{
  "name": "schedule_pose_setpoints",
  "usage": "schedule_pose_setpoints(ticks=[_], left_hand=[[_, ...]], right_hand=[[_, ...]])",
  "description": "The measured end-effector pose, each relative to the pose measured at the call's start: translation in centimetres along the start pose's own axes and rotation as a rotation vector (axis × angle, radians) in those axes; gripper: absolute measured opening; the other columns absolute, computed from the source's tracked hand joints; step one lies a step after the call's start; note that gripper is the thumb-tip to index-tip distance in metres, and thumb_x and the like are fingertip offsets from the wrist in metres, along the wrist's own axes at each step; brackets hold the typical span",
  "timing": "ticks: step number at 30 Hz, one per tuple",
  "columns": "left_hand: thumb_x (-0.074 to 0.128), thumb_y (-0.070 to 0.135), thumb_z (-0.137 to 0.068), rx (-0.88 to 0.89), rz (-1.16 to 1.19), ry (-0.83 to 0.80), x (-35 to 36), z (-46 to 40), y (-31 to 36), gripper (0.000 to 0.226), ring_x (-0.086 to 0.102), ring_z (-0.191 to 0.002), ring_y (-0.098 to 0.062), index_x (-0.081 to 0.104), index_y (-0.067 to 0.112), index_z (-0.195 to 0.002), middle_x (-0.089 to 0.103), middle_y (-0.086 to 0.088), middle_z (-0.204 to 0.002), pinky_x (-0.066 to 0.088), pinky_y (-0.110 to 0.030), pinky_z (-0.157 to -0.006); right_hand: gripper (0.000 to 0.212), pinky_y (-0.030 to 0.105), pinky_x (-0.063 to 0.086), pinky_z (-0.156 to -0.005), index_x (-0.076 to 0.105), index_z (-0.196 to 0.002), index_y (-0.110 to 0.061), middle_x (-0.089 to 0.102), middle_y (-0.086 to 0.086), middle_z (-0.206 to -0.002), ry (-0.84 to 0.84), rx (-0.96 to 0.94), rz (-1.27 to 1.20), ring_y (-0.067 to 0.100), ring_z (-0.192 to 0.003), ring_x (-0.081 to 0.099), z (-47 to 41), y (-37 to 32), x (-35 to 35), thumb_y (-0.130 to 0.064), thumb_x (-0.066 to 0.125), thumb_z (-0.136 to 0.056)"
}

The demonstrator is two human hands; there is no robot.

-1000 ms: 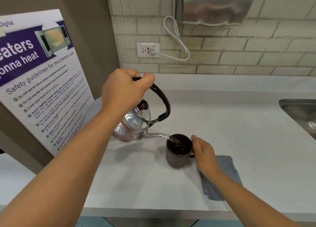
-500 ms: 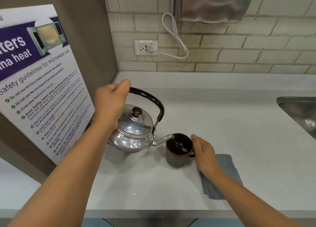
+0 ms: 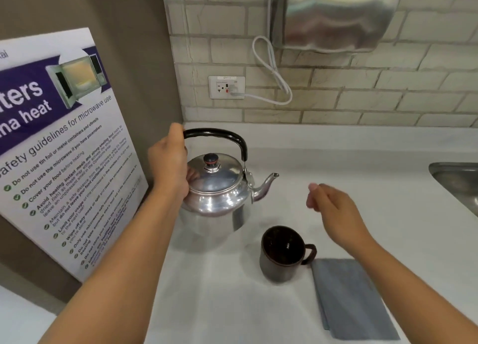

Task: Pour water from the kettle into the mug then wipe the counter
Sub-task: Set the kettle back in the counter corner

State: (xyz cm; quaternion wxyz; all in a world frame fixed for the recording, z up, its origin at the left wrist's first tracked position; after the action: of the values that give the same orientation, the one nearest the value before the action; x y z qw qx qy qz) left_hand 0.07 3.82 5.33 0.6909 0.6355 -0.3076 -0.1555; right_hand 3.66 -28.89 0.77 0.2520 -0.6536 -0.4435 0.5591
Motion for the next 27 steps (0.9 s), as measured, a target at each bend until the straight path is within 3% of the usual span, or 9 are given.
schedule_pose_setpoints(ticks=[5,8,12,15,19,23,25,27], left_hand=[[0.058,0.031,-0.077,0.061,-0.016,-0.048,1.9,-2.2,-3.2,0.037,0.025,-0.047,-0.012,0.033,0.025,-0.05,0.029,0.001,-0.053,0.02,-0.026,-0.043],[0.056,0.029,-0.078,0.099,-0.059,-0.035,2.4,-3.7,-5.3,0.032,0.028,-0.051,-0.012,0.035,0.02,-0.057,0.03,-0.005,-0.059,0.024,-0.026,-0.044],[0.055,0.031,-0.076,0.069,-0.081,-0.024,3.0,-5.9,-7.9,0.035,0.028,-0.051,-0.013,0.031,0.02,-0.053,0.029,-0.003,-0.056,0.025,-0.024,-0.044],[0.054,0.033,-0.074,0.059,-0.09,-0.023,3.2,-7.0,-9.5,0.038,0.029,-0.047,-0.01,0.03,0.022,-0.046,0.03,0.006,-0.047,0.027,-0.021,-0.041],[0.055,0.037,-0.072,0.061,-0.068,-0.02,3.4,-7.9,-10.5,0.037,0.028,-0.049,-0.014,0.03,0.019,-0.051,0.028,0.001,-0.051,0.026,-0.024,-0.043],[0.052,0.043,-0.083,0.071,-0.081,-0.039,3.5,-7.8,-10.9,0.039,0.033,-0.05,-0.013,0.035,0.023,-0.054,0.035,0.007,-0.05,0.031,-0.028,-0.049],[0.047,0.052,-0.091,0.184,-0.191,-0.046,3.2,-7.3,-10.4,0.037,0.049,-0.058,-0.009,0.049,0.027,-0.063,0.052,0.012,-0.058,0.041,-0.021,-0.057],[0.048,0.052,-0.094,0.384,-0.339,-0.051,2.9,-6.9,-9.4,0.023,0.057,-0.081,-0.01,0.056,0.034,-0.082,0.061,0.015,-0.081,0.044,-0.018,-0.072]], right_hand=[[0.038,0.01,0.038,-0.06,0.057,-0.068,-0.016,0.059,-0.01,-0.065,-0.048,-0.168,-0.063,-0.002,-0.061,0.053,-5.5,-7.0,2.2,-0.033,0.044,-0.098],[0.031,0.011,0.037,-0.059,0.058,-0.079,-0.011,0.058,-0.003,-0.074,-0.063,-0.234,-0.032,0.006,-0.067,0.052,-8.5,-9.1,5.6,-0.036,0.049,-0.095],[0.027,0.008,0.042,-0.072,0.061,-0.105,-0.015,0.057,0.001,-0.101,-0.166,-0.293,0.028,0.005,-0.082,0.056,-11.0,-8.9,10.3,-0.038,0.051,-0.094],[0.036,0.02,0.046,-0.08,0.06,-0.118,-0.013,0.056,0.004,-0.108,-0.247,-0.322,0.084,0.011,-0.087,0.057,-12.1,-7.9,12.8,-0.039,0.05,-0.095],[0.031,0.026,0.045,-0.082,0.064,-0.109,-0.012,0.057,0.005,-0.096,-0.268,-0.372,0.162,0.015,-0.087,0.055,-13.1,-6.8,14.5,-0.036,0.051,-0.095],[0.029,0.026,0.043,-0.078,0.065,-0.107,-0.011,0.058,0.005,-0.091,-0.255,-0.449,0.204,0.016,-0.085,0.053,-13.6,-6.5,15.3,-0.033,0.048,-0.097],[0.03,0.023,0.042,-0.077,0.066,-0.108,-0.01,0.059,0.006,-0.091,-0.235,-0.468,0.199,0.017,-0.084,0.054,-14.1,-6.3,15.5,-0.031,0.048,-0.097],[0.032,0.024,0.043,-0.077,0.067,-0.108,-0.009,0.061,0.008,-0.09,-0.214,-0.462,0.196,0.019,-0.082,0.057,-14.9,-6.0,15.7,-0.031,0.048,-0.097]])
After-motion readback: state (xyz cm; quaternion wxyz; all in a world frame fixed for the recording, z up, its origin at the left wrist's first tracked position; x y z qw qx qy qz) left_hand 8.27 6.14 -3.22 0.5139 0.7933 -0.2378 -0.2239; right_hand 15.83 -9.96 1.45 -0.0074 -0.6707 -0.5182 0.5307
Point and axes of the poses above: each hand's wrist, its own z-axis away from the middle knuckle, its own x-axis out of the palm, y = z × x, the point moved 7 cm from there along -z, towards the middle knuckle
